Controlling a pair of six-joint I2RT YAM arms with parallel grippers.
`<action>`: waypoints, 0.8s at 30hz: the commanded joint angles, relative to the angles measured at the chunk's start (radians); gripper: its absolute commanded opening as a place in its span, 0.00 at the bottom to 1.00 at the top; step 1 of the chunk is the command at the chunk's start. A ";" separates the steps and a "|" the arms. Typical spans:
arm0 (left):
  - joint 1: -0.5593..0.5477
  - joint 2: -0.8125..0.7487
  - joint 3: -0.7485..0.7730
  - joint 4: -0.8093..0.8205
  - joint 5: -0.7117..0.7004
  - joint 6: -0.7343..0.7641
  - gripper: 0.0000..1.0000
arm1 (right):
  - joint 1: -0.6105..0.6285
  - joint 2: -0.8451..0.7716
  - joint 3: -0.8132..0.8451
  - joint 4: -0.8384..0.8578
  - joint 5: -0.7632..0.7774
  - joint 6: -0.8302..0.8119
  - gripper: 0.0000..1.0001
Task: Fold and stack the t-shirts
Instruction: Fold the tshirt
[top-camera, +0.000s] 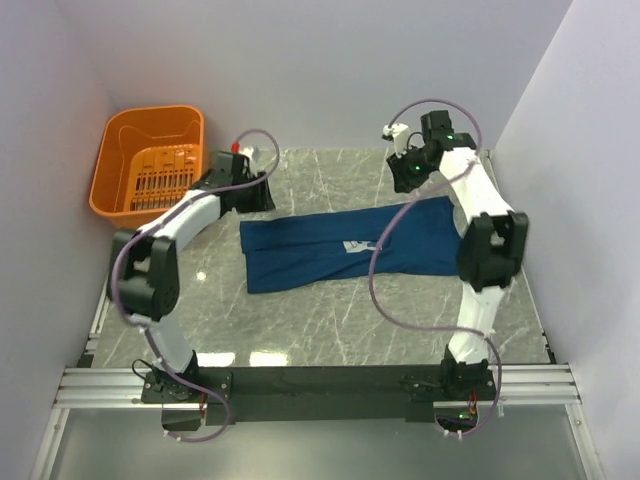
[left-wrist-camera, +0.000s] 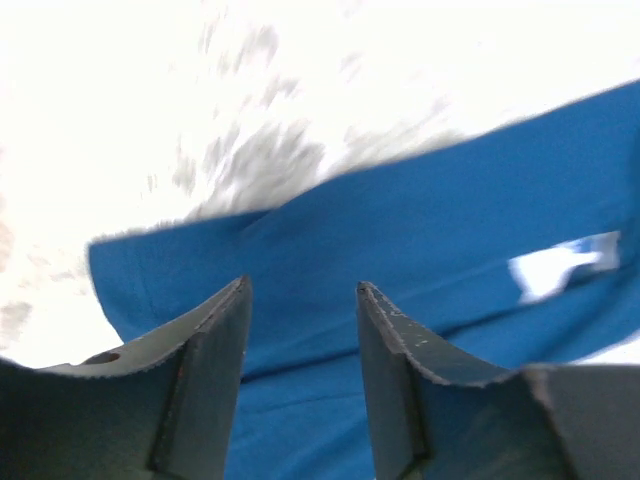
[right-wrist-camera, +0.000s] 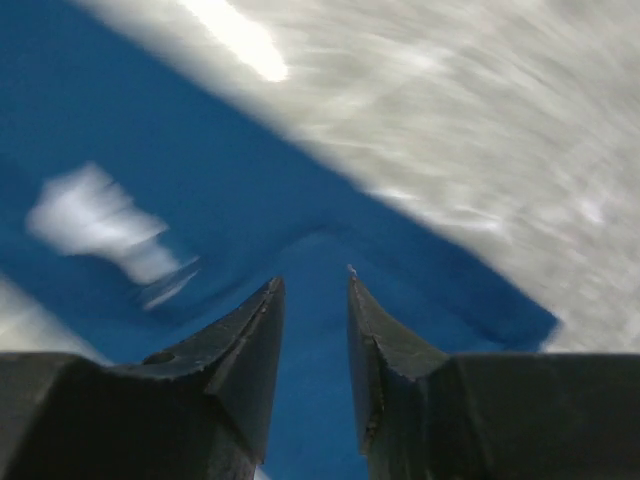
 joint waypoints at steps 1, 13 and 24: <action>0.001 -0.186 0.019 0.101 0.006 0.003 0.53 | 0.107 -0.194 -0.207 -0.090 -0.362 -0.216 0.39; 0.065 -0.818 -0.358 0.064 -0.281 -0.012 0.99 | 0.669 -0.165 -0.379 0.265 0.137 0.064 0.32; 0.078 -1.118 -0.483 -0.121 -0.379 -0.060 0.99 | 0.787 0.054 -0.250 0.277 0.255 0.144 0.27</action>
